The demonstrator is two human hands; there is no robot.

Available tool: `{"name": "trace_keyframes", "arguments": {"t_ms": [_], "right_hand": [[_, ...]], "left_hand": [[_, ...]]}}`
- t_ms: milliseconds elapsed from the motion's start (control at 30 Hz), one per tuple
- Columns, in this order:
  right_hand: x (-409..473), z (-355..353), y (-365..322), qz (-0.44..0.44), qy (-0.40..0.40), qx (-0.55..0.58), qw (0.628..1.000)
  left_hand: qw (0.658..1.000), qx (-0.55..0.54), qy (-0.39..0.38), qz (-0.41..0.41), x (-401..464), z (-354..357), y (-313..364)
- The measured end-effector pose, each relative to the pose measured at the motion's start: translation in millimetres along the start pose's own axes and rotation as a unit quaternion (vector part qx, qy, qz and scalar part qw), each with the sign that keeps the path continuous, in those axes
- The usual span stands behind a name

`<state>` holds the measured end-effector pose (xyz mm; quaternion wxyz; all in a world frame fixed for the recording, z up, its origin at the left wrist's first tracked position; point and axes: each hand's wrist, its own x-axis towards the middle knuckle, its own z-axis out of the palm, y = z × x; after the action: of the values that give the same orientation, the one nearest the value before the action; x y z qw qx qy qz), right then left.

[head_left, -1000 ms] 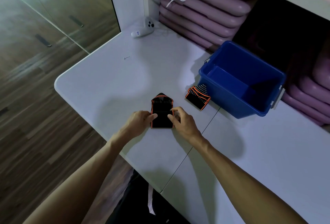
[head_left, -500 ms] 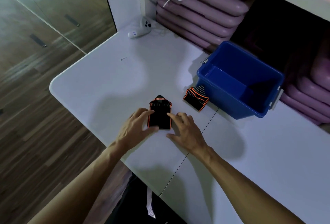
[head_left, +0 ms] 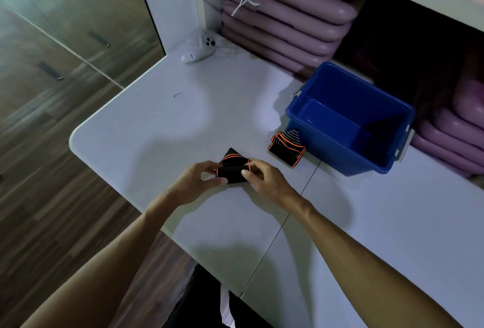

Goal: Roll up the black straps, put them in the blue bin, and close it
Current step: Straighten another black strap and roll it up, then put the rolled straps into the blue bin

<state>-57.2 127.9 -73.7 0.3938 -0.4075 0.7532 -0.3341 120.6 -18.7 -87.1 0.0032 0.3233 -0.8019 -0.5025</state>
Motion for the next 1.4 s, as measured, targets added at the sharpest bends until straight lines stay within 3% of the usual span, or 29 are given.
{"name": "trace_keyframes", "arguments": {"t_ms": [67, 200, 400, 633, 867, 1067, 1200, 1400], "right_hand": [[-3, -4, -1, 0.010, -0.001, 0.028, 1.000], [-9, -4, 0, 0.003, 0.004, 0.061, 0.998], [-21, -2, 2, 0.002, 0.008, 0.015, 1.000], [-30, -61, -35, -0.068, 0.196, -0.096, 0.974], [-17, -150, -52, -0.039, 0.258, -0.148, 0.954], [15, -188, -15, 0.023, 0.305, -0.126, 0.944], [39, -196, 12, 0.068, 0.278, -0.133, 0.949], [88, -201, 35, 0.138, 0.225, -0.165, 0.950]], "left_hand": [[0.997, -0.069, 0.012, -0.022, 2, -2, -1], [0.988, -0.154, 0.001, 0.011, -1, 1, 2], [0.991, -0.068, -0.035, 0.114, 6, 1, 22], [0.957, -0.001, -0.037, 0.286, 50, -27, 94], [0.927, 0.006, -0.084, 0.366, 136, -26, 171], [0.918, 0.104, -0.093, 0.370, 206, 1, 197], [0.930, 0.142, -0.102, 0.323, 236, 17, 181], [0.946, 0.099, -0.121, 0.285, 234, 20, 173]]}}
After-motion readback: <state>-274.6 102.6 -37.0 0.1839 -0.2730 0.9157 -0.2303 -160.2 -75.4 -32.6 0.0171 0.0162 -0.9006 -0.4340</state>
